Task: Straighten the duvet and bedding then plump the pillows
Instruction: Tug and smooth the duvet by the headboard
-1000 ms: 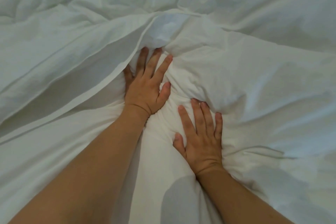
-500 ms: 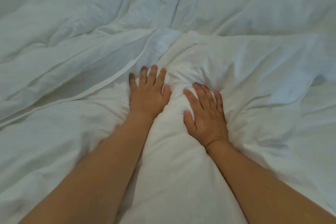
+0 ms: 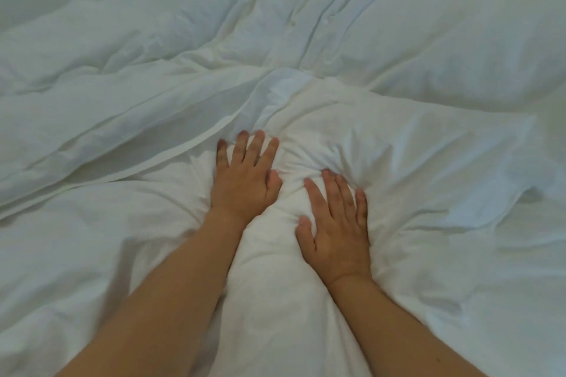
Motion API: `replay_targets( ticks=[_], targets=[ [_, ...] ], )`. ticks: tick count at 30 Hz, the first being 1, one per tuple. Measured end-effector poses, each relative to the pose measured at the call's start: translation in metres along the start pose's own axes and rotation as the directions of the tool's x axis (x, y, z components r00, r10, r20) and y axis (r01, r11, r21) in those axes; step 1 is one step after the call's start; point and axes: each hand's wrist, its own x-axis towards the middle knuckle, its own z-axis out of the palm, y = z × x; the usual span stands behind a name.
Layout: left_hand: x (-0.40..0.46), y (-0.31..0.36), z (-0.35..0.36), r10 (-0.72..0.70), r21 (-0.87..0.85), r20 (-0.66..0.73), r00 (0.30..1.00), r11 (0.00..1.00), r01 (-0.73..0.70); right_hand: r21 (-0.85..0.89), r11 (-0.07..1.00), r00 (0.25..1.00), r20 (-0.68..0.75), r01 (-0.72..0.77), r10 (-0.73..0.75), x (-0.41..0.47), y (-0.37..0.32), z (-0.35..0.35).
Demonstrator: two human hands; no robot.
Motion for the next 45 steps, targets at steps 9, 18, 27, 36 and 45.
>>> replay_targets(
  ticks=[9,18,27,36,45],
  targets=[
    [0.018,0.002,0.003,0.061,-0.038,0.021,0.998,0.997,-0.060,-0.053,0.998,0.999,0.038,0.018,-0.016,0.008,0.003,0.005],
    [0.021,-0.007,0.002,0.095,-0.008,0.118,0.988,0.995,-0.095,0.024,0.999,0.999,0.039,0.035,-0.036,0.013,-0.002,0.012],
    [-0.030,0.015,-0.065,-0.122,-0.068,0.369,0.922,0.985,0.157,0.115,0.993,0.978,0.207,0.015,-0.039,0.022,0.006,0.002],
    [-0.111,0.093,-0.207,-0.334,-0.328,0.428,0.840,0.809,0.488,0.256,0.967,0.917,0.387,-0.010,-0.093,0.113,0.042,-0.181],
    [-0.106,0.231,-0.185,-0.330,-0.083,0.735,0.593,0.824,0.561,-0.015,0.970,0.767,0.609,-0.244,0.202,0.120,0.123,-0.166]
  ],
)
